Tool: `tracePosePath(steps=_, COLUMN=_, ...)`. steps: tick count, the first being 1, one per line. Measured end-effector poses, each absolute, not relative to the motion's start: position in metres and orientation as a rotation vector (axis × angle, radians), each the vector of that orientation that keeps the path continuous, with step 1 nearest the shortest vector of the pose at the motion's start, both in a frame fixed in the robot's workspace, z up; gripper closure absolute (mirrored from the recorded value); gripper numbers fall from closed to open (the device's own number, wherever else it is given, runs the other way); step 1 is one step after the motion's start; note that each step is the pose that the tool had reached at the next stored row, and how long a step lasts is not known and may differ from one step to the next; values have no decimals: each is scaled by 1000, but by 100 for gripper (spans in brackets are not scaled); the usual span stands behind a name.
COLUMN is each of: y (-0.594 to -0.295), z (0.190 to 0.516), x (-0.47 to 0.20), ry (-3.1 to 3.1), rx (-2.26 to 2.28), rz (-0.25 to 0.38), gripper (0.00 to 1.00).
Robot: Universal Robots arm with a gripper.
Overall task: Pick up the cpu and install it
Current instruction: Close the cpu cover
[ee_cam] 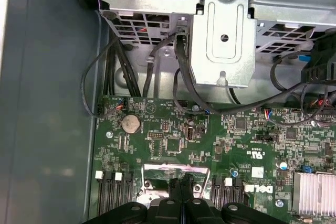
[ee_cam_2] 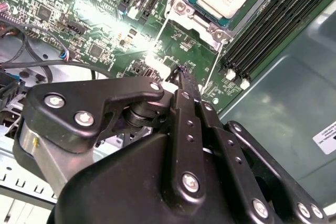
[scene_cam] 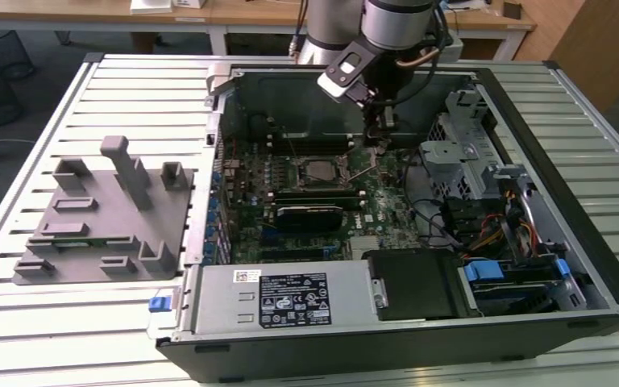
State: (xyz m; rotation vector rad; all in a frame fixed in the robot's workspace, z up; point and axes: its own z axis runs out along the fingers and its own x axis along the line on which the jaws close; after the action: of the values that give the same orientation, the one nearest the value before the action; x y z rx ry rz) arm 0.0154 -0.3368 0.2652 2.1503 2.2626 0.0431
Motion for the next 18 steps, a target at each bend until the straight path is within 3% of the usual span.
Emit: tracePosePath(steps=18, y=-334, z=257, x=32, ry=2264, rx=2152, rz=40, gripper=89)
